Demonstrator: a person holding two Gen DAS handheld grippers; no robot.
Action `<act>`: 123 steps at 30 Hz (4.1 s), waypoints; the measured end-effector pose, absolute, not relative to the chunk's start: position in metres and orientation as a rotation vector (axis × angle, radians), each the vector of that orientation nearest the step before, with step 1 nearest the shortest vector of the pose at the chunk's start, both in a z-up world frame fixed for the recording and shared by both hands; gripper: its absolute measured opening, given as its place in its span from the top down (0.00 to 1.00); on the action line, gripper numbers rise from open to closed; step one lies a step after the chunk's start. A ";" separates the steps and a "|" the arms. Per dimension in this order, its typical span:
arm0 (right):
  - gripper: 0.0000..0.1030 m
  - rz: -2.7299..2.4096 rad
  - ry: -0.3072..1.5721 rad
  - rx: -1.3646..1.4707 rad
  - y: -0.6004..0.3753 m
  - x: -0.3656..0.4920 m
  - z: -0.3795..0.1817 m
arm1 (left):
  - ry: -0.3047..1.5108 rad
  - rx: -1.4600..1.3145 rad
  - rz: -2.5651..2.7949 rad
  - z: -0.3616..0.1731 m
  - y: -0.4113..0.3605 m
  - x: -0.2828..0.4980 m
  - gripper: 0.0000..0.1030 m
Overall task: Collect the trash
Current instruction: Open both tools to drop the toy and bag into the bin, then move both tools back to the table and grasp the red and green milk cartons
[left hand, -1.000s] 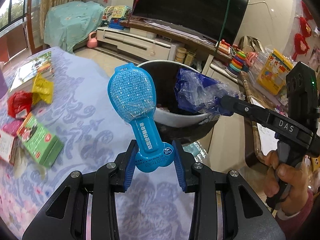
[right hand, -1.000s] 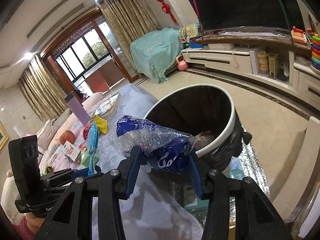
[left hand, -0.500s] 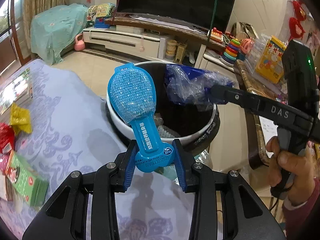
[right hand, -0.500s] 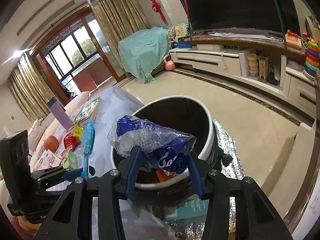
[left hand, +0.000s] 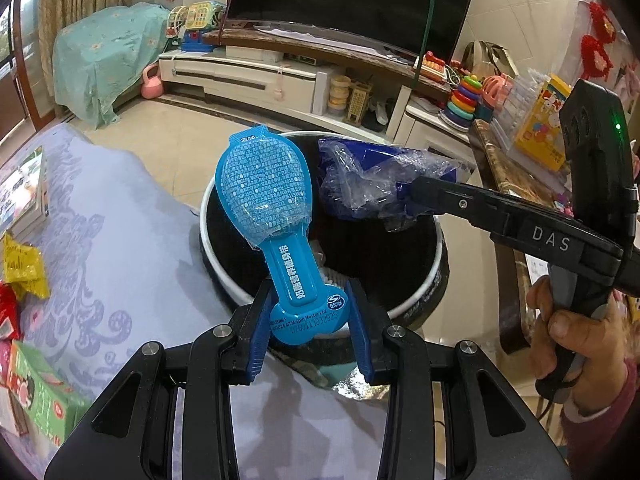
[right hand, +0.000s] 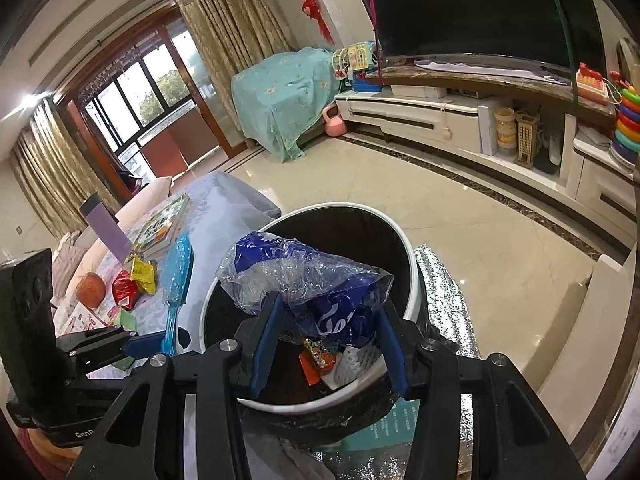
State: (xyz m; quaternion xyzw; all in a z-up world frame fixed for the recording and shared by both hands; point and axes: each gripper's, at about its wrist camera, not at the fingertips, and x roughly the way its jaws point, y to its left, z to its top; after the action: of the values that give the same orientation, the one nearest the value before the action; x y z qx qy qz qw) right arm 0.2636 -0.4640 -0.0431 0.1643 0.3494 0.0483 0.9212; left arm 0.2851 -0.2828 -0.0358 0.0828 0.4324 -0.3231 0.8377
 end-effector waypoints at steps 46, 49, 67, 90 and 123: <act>0.09 0.325 0.704 0.426 -0.370 0.219 -0.050 | 0.920 -0.190 -0.393 -0.056 -0.096 0.225 0.31; 0.09 0.346 0.715 0.409 -0.356 0.218 -0.051 | 0.913 -0.210 -0.357 -0.057 -0.076 0.220 0.31; 0.09 0.475 0.772 0.273 -0.275 0.217 -0.061 | 0.896 -0.345 -0.211 -0.072 0.017 0.207 0.31; 0.09 0.581 0.801 0.068 -0.222 0.251 -0.073 | 0.878 -0.395 -0.186 -0.072 0.045 0.264 0.31; 0.48 0.535 0.881 0.024 -0.222 0.258 -0.088 | 0.838 -0.171 -0.276 -0.056 0.011 0.251 0.68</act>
State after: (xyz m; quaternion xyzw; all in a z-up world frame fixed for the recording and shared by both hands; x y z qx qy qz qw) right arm 0.2575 -0.2216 -0.0882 0.0115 0.4212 0.2559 0.8700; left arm 0.2505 0.0113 -0.0556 -0.0826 0.4051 -0.1335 0.9007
